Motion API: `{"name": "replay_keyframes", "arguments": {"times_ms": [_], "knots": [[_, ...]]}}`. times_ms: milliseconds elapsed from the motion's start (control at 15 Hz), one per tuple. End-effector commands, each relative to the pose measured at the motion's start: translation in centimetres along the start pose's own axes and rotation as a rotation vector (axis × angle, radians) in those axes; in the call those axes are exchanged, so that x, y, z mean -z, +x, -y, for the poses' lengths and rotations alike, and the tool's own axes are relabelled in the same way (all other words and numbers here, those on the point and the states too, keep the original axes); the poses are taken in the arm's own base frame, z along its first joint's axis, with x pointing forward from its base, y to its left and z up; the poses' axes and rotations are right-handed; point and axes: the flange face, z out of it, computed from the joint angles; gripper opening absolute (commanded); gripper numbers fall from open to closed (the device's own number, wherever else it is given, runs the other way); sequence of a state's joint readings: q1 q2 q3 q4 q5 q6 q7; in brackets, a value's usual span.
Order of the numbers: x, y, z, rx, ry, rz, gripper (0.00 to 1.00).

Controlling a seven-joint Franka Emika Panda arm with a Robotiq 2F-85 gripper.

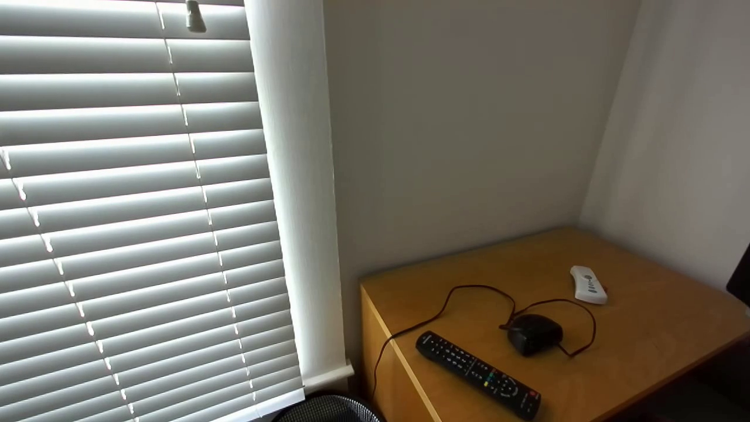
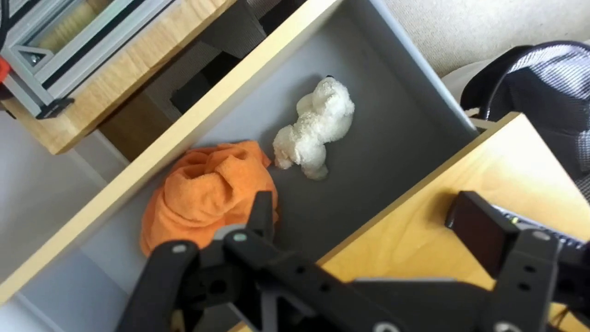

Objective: Remove the teddy bear from the drawer

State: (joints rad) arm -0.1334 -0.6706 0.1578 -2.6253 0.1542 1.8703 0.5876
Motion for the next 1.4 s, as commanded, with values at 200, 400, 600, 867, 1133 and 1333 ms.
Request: {"name": "replay_keyframes", "arguments": {"times_ms": [200, 400, 600, 867, 1133, 1333], "knots": [[-6.7, 5.0, -4.2, -0.305, 0.115, 0.033, 1.0], [-9.2, 6.2, -4.7, -0.371, 0.12, 0.037, 1.0], [-11.1, 7.6, -4.4, -0.418, 0.134, 0.022, 1.0], [-14.1, 9.0, -4.2, -0.433, 0.122, 0.017, 1.0], [-14.7, 9.2, -4.1, -0.399, 0.107, 0.007, 1.0], [-15.5, 9.5, -4.0, -0.393, 0.099, 0.018, 1.0]]}}
